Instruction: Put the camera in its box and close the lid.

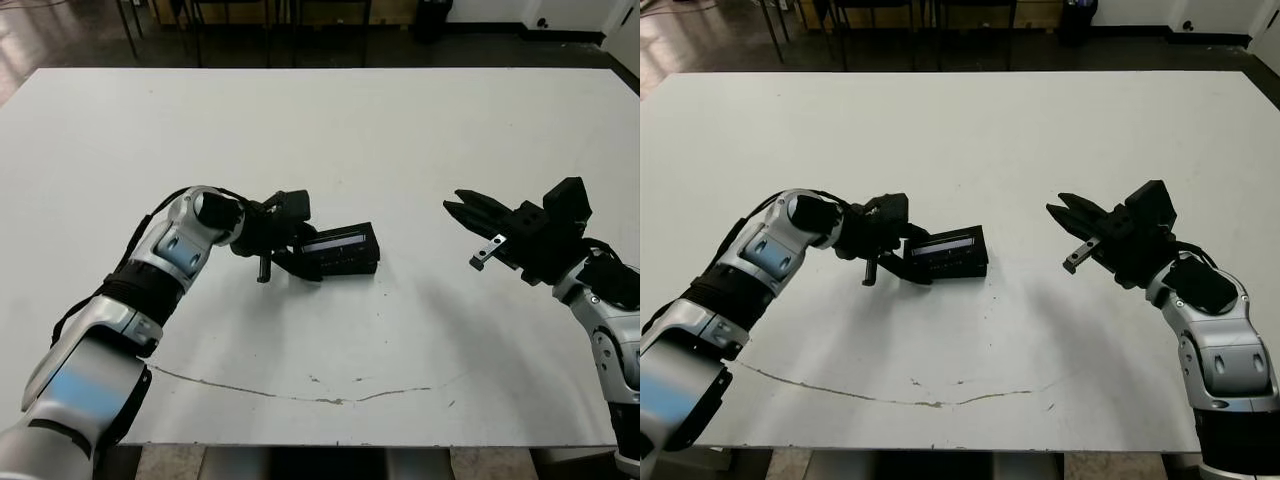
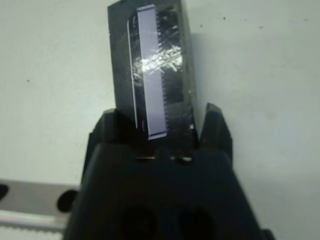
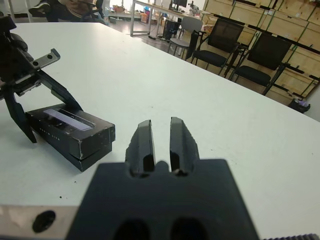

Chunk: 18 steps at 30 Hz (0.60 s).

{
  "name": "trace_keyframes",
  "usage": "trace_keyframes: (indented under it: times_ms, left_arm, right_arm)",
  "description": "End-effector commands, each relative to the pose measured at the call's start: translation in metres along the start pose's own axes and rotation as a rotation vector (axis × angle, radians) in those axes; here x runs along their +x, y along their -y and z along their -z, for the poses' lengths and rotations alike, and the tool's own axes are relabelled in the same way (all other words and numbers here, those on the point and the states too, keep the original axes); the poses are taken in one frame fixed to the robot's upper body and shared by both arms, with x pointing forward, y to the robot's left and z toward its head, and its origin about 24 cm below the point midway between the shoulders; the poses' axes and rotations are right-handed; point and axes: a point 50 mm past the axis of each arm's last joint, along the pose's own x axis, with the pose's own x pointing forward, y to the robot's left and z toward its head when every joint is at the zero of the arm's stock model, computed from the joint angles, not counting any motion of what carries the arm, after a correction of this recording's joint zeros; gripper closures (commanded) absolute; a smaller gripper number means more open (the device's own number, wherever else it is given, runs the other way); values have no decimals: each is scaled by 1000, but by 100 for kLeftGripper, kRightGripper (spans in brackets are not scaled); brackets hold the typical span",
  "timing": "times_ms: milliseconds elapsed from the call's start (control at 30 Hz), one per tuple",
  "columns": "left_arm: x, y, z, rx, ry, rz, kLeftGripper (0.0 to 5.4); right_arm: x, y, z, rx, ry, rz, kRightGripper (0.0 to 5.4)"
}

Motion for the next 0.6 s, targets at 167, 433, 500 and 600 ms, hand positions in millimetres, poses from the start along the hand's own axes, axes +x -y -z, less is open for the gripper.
trace_keyframes:
  times_ms: [167, 433, 500, 600]
  left_arm:
    - [23, 20, 8, 6, -25, 92, 450]
    - [27, 19, 3, 73, -56, 97, 450]
    - [28, 19, 2, 90, -65, 102, 450]
    - [30, 19, 0, 105, -68, 108, 459]
  right_arm:
    - [-4, 0, 4, 6, -26, -1, 540]
    - [-4, 0, 4, 1, -26, 0, 540]
    - [-4, 0, 3, -1, -26, 1, 540]
    - [-4, 0, 3, -2, -23, 3, 540]
